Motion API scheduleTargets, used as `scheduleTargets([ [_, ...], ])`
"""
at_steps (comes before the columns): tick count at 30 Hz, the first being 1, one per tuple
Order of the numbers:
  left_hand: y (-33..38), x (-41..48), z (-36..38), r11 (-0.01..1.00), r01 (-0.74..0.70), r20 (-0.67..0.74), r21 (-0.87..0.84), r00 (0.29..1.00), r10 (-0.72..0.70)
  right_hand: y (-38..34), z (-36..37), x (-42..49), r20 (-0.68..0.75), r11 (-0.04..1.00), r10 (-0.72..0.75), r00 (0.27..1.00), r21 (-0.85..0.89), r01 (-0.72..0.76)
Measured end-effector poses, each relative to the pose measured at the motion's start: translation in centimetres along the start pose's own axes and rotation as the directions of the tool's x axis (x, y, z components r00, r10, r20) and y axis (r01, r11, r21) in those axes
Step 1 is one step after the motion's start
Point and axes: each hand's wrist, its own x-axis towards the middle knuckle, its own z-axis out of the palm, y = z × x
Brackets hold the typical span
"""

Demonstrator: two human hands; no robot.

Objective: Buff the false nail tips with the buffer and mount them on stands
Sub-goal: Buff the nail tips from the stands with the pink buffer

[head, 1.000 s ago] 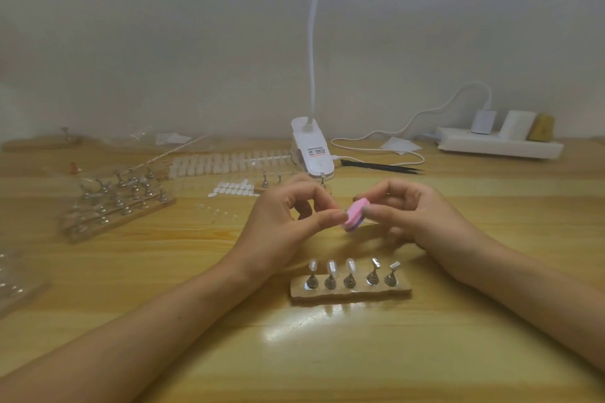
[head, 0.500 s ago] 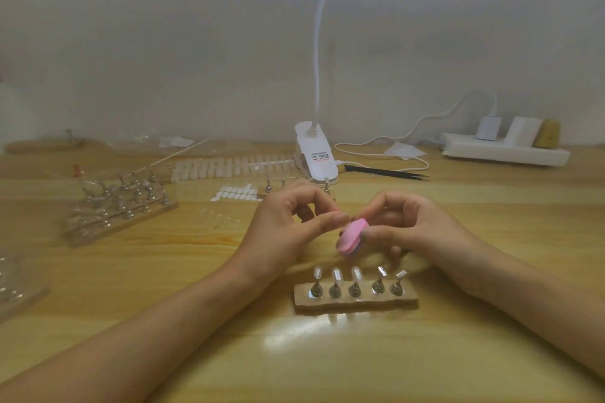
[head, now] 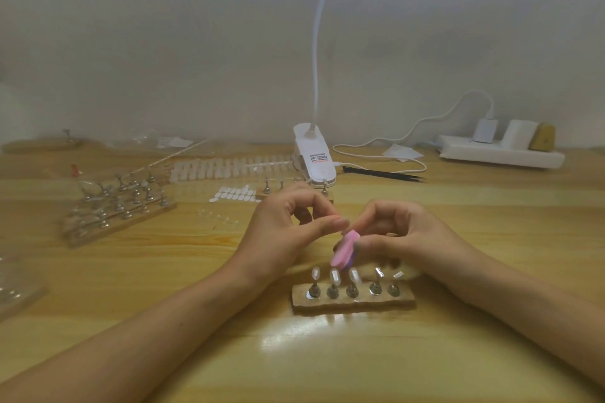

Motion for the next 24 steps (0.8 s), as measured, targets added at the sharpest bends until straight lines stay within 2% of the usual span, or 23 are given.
scheduleTargets([
  [3,-0.06,-0.04,-0.02,1.0,0.012,-0.004,-0.006,1.0,-0.012,0.12,-0.16,0.01,-0.073,0.999,-0.013,0.997,0.028,0.015],
  [7,-0.15,-0.12,-0.08,1.0,0.016,0.001,-0.009,1.0,-0.016,0.14,-0.09,0.01,0.007,1.0,-0.013,1.0,-0.003,0.013],
  [10,-0.09,-0.07,-0.02,1.0,0.021,0.007,-0.002,1.0,-0.021,0.19,-0.5,0.18,-0.093,0.999,0.006,0.996,0.047,-0.001],
  [13,-0.06,-0.05,0.01,1.0,0.017,0.014,-0.001,1.0,-0.017,0.12,-0.32,0.09,0.021,0.999,0.024,0.999,-0.023,-0.024],
  [17,-0.12,-0.06,0.02,1.0,0.009,0.008,-0.019,1.0,-0.009,0.06,-0.34,0.02,-0.034,1.0,0.013,0.999,-0.008,-0.013],
  [20,-0.12,-0.06,0.05,1.0,0.001,0.013,-0.014,1.0,0.0,0.01,-0.05,-0.22,0.06,1.0,0.009,0.998,-0.023,-0.007],
  [24,-0.08,-0.07,0.08,1.0,-0.005,0.005,-0.008,1.0,0.005,0.11,-0.17,-0.02,-0.049,1.0,0.003,0.999,0.01,-0.003],
])
